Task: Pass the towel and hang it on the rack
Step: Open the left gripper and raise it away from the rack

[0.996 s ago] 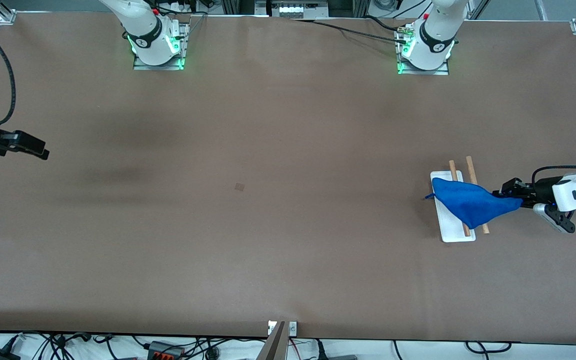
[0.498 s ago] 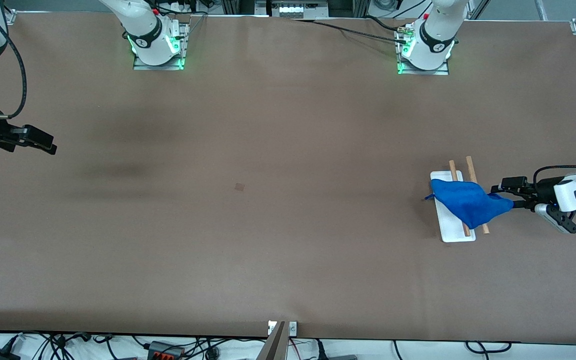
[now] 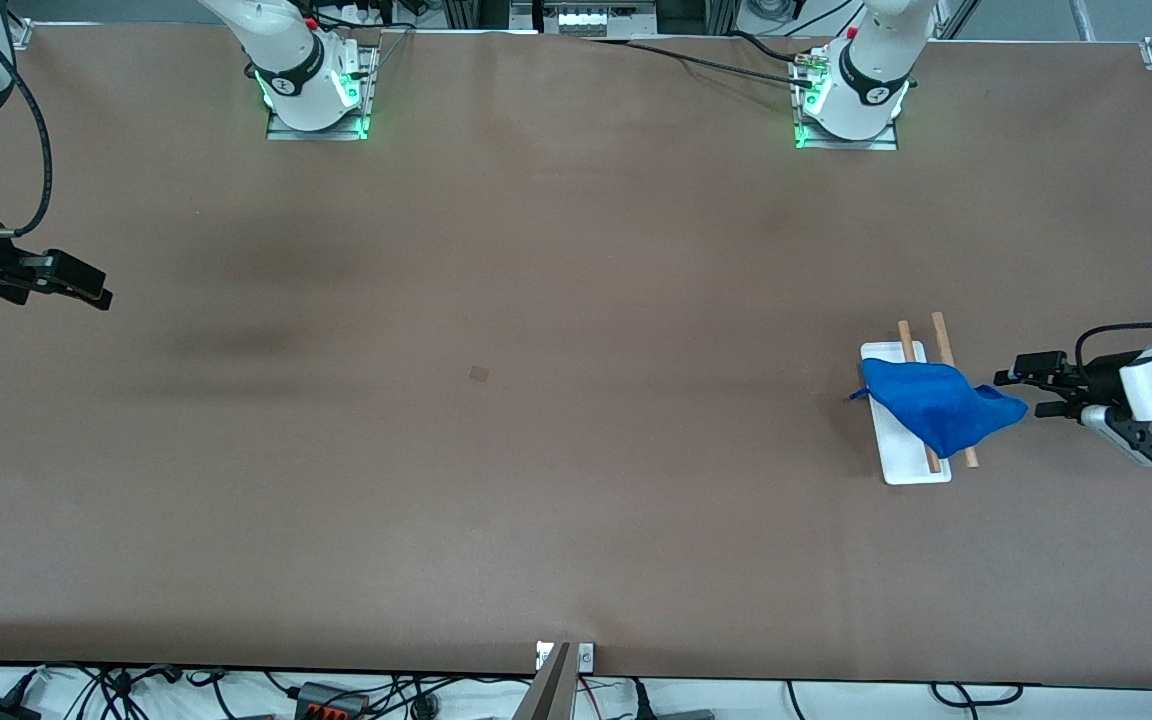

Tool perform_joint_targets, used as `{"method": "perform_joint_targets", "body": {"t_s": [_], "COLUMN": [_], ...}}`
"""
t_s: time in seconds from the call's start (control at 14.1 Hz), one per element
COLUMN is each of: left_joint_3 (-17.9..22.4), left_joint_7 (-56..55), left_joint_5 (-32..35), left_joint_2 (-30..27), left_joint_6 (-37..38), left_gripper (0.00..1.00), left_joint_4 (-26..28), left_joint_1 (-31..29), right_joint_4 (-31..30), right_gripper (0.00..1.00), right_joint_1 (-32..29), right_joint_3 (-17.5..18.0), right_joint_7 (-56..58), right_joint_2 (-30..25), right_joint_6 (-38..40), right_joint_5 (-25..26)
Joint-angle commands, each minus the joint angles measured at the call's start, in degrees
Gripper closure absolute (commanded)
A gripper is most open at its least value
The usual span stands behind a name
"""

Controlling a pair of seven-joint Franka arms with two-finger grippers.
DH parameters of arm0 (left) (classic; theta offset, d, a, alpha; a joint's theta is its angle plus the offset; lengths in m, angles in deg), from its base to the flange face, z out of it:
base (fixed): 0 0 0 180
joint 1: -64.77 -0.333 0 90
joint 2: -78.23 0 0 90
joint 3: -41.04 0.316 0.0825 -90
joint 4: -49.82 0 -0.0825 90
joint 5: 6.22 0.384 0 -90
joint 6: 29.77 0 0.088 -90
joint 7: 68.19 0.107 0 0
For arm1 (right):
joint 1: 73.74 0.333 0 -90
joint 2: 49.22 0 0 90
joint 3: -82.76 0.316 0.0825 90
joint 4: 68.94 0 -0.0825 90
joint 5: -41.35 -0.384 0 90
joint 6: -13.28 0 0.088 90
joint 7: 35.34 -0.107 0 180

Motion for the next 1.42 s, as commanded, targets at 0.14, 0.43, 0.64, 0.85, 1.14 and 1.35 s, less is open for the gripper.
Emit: {"method": "perform_joint_targets", "body": {"t_s": [0.14,0.43,0.64,0.85,1.14,1.35], "left_joint_3": [-0.6,-1.2,-1.4,-1.4,-2.8,-3.0], "left_joint_7": [-0.2,-5.5,-10.2,-14.6,-16.3,-16.8], "left_joint_5": [5.2,5.9,6.1,8.1,8.3,8.5], "left_joint_2": [-0.8,-3.3,-7.5,-12.6,-17.7,-17.8], "left_joint_6": [7.0,12.1,14.7,17.9,20.0,21.9], "left_gripper": [0.0,0.0,0.0,0.0,0.0,0.0], "left_joint_4": [-5.7,-8.1,-8.2,-8.3,-8.3,-8.4], "left_joint_1": [0.1,0.2,0.6,1.1,1.7,2.4], "right_joint_4": [-0.4,0.9,1.1,1.2,1.2,1.3], "right_gripper": [0.0,0.0,0.0,0.0,0.0,0.0], "right_joint_1": [0.2,-3.1,-4.6,-4.6,-4.5,-4.4], "right_joint_3": [0.0,1.7,3.5,3.6,3.5,3.5], "right_joint_7": [0.4,0.8,0.8,1.7,2.4,2.3], "right_joint_2": [-1.3,-1.4,-1.3,-1.3,-1.4,-1.4], "right_joint_6": [-0.1,-0.1,-0.2,0.6,1.8,1.8], "right_joint_5": [-0.4,-0.8,-0.8,-0.8,-0.5,-0.5]}}
